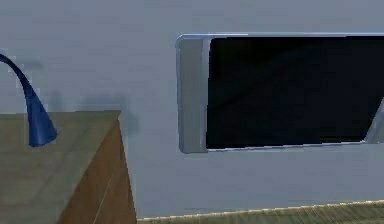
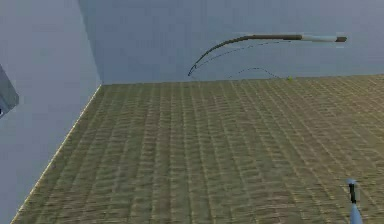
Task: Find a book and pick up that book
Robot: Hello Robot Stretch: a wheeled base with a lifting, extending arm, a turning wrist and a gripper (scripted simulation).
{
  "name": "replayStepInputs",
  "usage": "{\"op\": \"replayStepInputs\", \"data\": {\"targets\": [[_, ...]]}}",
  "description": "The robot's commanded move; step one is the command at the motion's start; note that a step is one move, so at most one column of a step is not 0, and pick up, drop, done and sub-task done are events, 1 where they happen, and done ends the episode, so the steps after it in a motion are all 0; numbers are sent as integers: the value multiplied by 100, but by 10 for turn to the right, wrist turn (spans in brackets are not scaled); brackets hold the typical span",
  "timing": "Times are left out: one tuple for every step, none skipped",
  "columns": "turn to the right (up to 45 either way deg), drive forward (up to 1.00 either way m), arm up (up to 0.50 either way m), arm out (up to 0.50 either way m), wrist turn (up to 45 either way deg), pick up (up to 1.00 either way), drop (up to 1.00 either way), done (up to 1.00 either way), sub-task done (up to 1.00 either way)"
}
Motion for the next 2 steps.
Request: {"op": "replayStepInputs", "data": {"targets": [[0,65,0,0,0,0,0,0,0],[450,0,0,0,0,0,0,0,0]]}}
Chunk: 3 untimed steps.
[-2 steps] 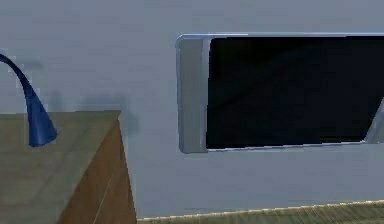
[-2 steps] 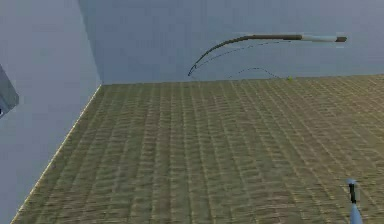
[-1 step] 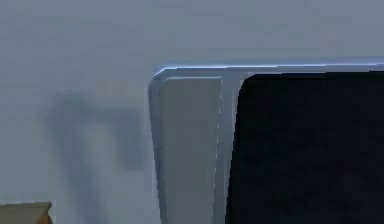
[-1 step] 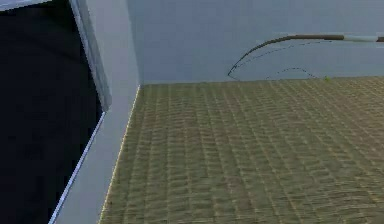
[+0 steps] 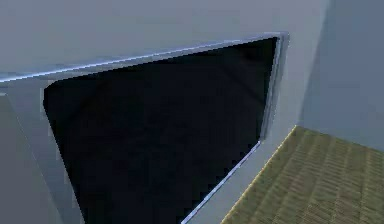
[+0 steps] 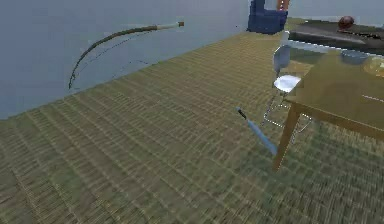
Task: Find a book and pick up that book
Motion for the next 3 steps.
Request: {"op": "replayStepInputs", "data": {"targets": [[450,0,0,0,0,0,0,0,0],[450,0,0,0,0,0,0,0,0],[300,0,0,0,0,0,0,0,0]]}}
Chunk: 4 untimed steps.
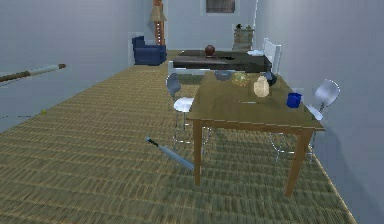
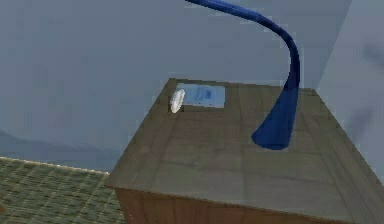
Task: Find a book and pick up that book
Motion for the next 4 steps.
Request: {"op": "replayStepInputs", "data": {"targets": [[0,0,50,0,0,0,0,0,0],[0,0,38,0,0,0,0,0,0],[0,0,0,48,0,0,0,0,0],[0,0,0,0,450,0,0,0,0]]}}
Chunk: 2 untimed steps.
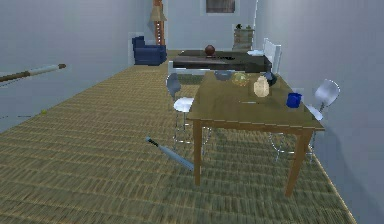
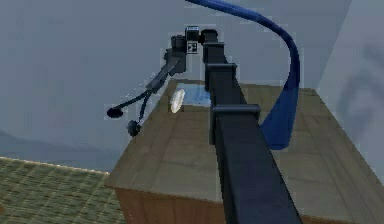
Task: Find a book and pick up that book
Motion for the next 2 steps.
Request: {"op": "replayStepInputs", "data": {"targets": [[0,0,0,0,450,0,0,0,0],[0,0,0,0,450,0,0,0,0]]}}
